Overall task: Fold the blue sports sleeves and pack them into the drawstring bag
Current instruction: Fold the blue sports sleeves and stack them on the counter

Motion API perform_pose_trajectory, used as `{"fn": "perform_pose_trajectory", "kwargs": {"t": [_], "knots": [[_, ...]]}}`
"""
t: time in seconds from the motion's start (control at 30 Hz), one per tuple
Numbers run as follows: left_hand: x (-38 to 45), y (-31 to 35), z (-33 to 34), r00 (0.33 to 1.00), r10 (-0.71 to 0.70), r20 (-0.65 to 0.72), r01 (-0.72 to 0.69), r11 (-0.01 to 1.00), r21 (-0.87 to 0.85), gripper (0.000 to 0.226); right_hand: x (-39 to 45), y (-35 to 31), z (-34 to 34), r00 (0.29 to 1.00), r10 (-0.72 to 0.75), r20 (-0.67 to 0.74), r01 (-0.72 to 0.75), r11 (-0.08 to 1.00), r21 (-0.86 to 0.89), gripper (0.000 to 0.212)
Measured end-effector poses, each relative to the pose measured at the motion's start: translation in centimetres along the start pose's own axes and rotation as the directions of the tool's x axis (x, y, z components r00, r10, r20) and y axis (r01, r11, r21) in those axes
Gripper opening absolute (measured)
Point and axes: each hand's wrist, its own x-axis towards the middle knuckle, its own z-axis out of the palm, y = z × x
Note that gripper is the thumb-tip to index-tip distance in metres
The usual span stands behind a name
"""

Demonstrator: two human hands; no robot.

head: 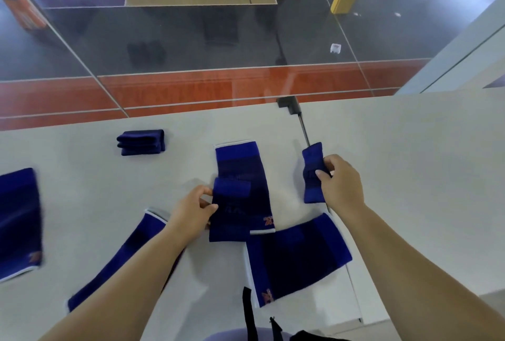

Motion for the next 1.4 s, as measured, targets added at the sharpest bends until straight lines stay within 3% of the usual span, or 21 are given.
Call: {"fn": "perform_pose_trajectory", "kwargs": {"t": [0.17, 0.3, 0.4, 0.5, 0.57, 0.67, 0.8, 0.93, 1.2, 1.4], "knots": [[-0.2, -0.5, 0.1, 1.000, -0.023, 0.009, 0.023, 0.999, -0.048, 0.013, -3.2, -2.3, -0.3, 0.979, -0.034, 0.202, -0.021, 0.965, 0.263, 0.009], [-0.3, -0.8, 0.1, 0.999, -0.036, 0.002, 0.036, 0.992, -0.124, 0.020, -5.1, -4.1, 2.1, 0.902, -0.091, 0.422, -0.106, 0.901, 0.421, 0.014], [-0.3, -0.6, 0.1, 0.998, -0.053, 0.018, 0.056, 0.976, -0.212, 0.029, -5.7, -5.9, 4.4, 0.843, -0.147, 0.517, -0.120, 0.886, 0.448, 0.017], [-0.4, -0.7, 0.3, 0.997, -0.073, 0.006, 0.072, 0.968, -0.240, 0.031, -5.9, -7.2, 6.7, 0.814, -0.099, 0.572, -0.204, 0.874, 0.441, 0.016], [-0.7, -0.6, 0.4, 0.996, -0.084, 0.002, 0.082, 0.960, -0.267, 0.034, -5.9, -7.2, 8.1, 0.826, -0.016, 0.564, -0.221, 0.911, 0.349, 0.020], [-1.0, -0.5, 0.5, 0.997, -0.079, 0.013, 0.080, 0.949, -0.305, 0.036, -5.8, -6.7, 9.1, 0.858, 0.057, 0.511, -0.135, 0.984, 0.116, 0.024], [-1.0, -0.9, 0.6, 0.999, -0.028, 0.034, 0.031, 0.994, -0.103, 0.015, -6.0, -6.4, 9.3, 0.880, 0.001, 0.475, 0.020, 0.999, -0.039, 0.025], [-1.0, -0.8, 0.7, 1.000, -0.021, 0.014, 0.022, 0.998, -0.054, 0.019, -6.0, -6.3, 9.7, 0.889, -0.007, 0.458, 0.059, 0.993, -0.098, 0.028], [-1.7, -0.1, -0.1, 0.999, 0.048, -0.006, -0.049, 0.995, -0.091, 0.029, -5.9, -6.9, 8.2, 0.843, -0.031, 0.537, -0.065, 0.985, 0.159, 0.028], [-3.1, 0.9, -0.8, 0.989, 0.140, -0.057, -0.149, 0.961, -0.232, 0.049, -6.9, -7.2, 5.9, 0.893, -0.185, 0.409, 0.026, 0.931, 0.364, 0.065]]}}
